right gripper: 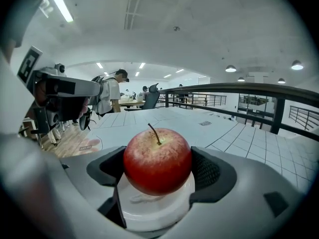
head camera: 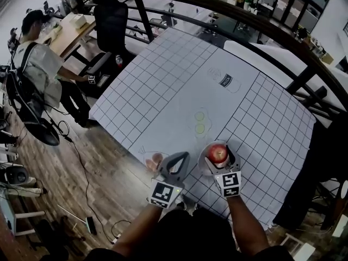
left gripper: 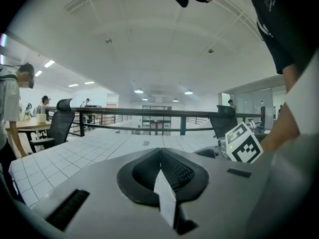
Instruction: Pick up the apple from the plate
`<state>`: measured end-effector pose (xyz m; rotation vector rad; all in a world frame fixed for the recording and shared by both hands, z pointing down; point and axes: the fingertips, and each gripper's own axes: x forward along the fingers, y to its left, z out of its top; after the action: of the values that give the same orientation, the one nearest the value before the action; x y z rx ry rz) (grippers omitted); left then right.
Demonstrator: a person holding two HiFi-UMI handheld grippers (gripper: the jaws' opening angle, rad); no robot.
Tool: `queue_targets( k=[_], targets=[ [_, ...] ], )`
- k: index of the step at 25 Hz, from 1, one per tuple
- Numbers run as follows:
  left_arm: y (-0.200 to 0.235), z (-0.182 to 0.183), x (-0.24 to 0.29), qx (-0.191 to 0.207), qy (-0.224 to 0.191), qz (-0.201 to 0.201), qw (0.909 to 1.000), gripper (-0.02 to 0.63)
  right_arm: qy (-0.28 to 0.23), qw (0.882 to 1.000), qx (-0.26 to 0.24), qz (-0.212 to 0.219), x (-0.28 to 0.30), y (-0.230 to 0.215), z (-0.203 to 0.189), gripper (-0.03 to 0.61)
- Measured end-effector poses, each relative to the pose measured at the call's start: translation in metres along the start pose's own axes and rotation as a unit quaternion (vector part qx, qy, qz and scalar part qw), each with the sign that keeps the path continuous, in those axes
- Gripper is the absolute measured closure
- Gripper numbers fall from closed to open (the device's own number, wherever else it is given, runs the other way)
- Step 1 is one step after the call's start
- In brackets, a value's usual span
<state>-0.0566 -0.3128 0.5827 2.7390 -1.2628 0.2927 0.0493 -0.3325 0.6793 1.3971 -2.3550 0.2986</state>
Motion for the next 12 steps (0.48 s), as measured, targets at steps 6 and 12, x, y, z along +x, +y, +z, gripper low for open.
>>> queue_targets(
  k=[6,12],
  targets=[
    [-0.003,0.017,0.005,0.005,-0.01,0.001,0.9999,0.592,-0.031,0.999,-0.008,-0.001,-0.024,-0.006,0.035,0.156],
    [-0.006,0.032,-0.005,0.012,-0.024,0.002,0.9996,0.592,-0.071,0.997,-0.023,-0.002,-0.05,0.001,0.08,0.156]
  ],
)
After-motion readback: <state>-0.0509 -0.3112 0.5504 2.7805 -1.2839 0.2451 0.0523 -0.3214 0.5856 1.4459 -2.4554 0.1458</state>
